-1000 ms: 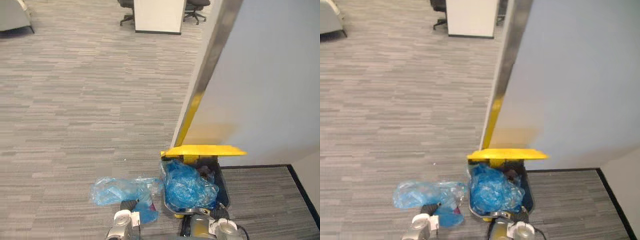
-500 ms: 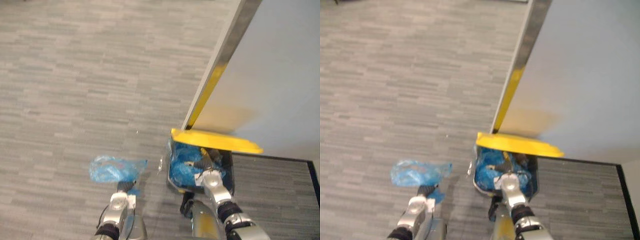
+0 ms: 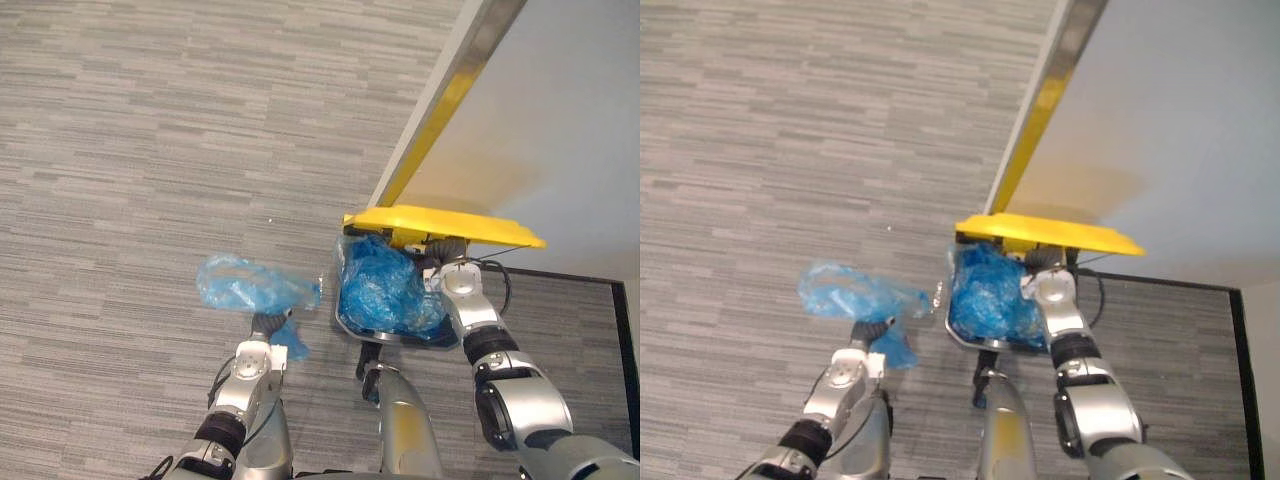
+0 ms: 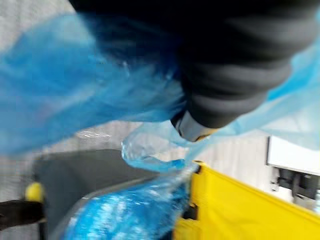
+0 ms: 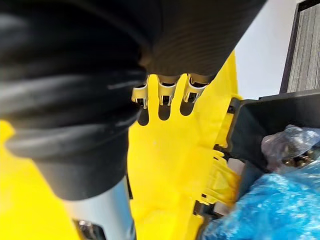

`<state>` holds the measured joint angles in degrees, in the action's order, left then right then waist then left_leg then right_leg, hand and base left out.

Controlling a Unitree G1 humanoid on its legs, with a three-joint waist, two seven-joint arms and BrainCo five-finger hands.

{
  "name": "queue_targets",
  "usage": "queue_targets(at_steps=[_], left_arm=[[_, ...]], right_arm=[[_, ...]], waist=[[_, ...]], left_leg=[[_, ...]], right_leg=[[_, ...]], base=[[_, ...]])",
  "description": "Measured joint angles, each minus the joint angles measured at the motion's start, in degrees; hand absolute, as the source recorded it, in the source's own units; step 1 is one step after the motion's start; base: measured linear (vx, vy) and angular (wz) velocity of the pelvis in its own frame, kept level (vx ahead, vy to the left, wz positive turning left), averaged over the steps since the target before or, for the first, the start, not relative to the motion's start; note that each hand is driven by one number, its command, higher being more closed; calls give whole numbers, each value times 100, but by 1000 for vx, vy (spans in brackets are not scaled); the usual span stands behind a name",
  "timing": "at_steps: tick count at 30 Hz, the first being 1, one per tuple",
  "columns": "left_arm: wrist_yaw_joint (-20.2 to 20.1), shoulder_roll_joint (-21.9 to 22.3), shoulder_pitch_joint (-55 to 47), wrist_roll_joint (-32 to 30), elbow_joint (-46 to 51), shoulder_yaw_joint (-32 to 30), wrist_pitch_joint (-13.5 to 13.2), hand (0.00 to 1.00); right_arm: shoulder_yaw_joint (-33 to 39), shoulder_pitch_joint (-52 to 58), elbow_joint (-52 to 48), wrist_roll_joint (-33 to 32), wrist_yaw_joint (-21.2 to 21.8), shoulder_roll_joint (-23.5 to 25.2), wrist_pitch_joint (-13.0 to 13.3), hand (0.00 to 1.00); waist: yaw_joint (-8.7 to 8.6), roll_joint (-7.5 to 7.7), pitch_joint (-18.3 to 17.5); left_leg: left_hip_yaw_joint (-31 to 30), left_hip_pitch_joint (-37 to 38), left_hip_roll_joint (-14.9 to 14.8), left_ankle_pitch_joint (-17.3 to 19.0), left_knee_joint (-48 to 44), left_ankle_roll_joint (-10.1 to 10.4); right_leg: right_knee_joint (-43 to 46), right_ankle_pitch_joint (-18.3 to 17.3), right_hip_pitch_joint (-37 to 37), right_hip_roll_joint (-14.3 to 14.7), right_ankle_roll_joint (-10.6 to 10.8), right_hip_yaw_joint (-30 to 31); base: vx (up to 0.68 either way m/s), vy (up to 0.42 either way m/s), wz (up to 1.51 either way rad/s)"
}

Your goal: Gather rubbish on tea table into small bin, then transfer packed bag to large trash can.

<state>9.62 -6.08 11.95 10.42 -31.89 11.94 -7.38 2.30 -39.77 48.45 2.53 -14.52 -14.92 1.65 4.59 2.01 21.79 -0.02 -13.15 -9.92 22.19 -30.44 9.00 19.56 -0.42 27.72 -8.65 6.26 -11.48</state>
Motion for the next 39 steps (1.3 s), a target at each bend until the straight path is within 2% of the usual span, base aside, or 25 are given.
queue_targets(at_steps=[4, 11, 16, 21, 23, 26, 29, 36, 39], left_arm=[[-86, -106, 14, 201, 422, 304, -10, 100], [-376, -101, 89, 616, 1703, 1256, -181, 100], [-364, -88, 245, 698, 2382, 1740, -192, 100], [-304, 220, 819, 626, 2549, 2172, -192, 100], [-206, 404, 1110, 416, 2536, 2325, -192, 100], [-176, 635, 1493, 192, 2183, 2387, -200, 100], [-57, 762, 1864, -8, 1366, 2365, -164, 100], [146, 860, 2427, -496, -219, 2123, 169, 100], [155, 875, 2673, -677, -594, 2034, 234, 100]], right_arm=[[215, -122, 0, -46, -1, -39, -36, 0], [482, -516, 3, -149, -9, -101, -70, 0], [693, -837, 3, -266, -13, -94, -97, 0], [872, -1033, 2, -269, -31, -92, -147, 0], [901, -1115, 2, -270, -64, -89, -176, 0], [898, -1294, -25, -271, -130, -53, -196, 0], [871, -1365, -312, -323, -156, 49, -216, 0], [287, -1378, -950, -323, -242, 276, -225, 0], [62, -1377, -1193, -323, -241, 280, -225, 0]], waist=[[-5, -5, 26], [-50, -14, 116], [-95, -14, 116], [-153, -18, 117], [-186, -18, 117], [-187, -19, 116], [-213, -17, 116], [-439, -1, 125], [-461, 40, 147]], left_leg=[[113, -7, 8, 57, -93, -39], [288, 31, -5, 208, -288, -83], [424, 29, -3, 204, -256, -79], [500, 31, 24, 193, -213, -69], [511, 31, 22, 193, -205, -68], [601, -36, 18, 193, -201, -67], [713, -181, -63, 191, -232, -55], [881, -412, -220, 234, -331, -5], [884, -597, -302, 296, -493, 36]], right_leg=[[8, 22, 36, 8, -33, 98], [-4, 82, 43, 79, -119, 283], [19, 105, 170, 104, -145, 401], [20, 137, 247, 118, -165, 487], [8, 140, 252, 123, -170, 493], [-45, 196, 358, 156, -204, 567], [-230, 343, 468, 270, -219, 624], [-455, 519, 672, 462, -230, 732], [-478, 585, 796, 536, -257, 741]], base=[[23, 25, -12], [-16, 11, -14], [-4, -17, -11], [4, -7, -9], [-1, -11, -2], [-6, -26, -14], [9, -35, -19], [24, -39, -17], [-4, -44, -12]])
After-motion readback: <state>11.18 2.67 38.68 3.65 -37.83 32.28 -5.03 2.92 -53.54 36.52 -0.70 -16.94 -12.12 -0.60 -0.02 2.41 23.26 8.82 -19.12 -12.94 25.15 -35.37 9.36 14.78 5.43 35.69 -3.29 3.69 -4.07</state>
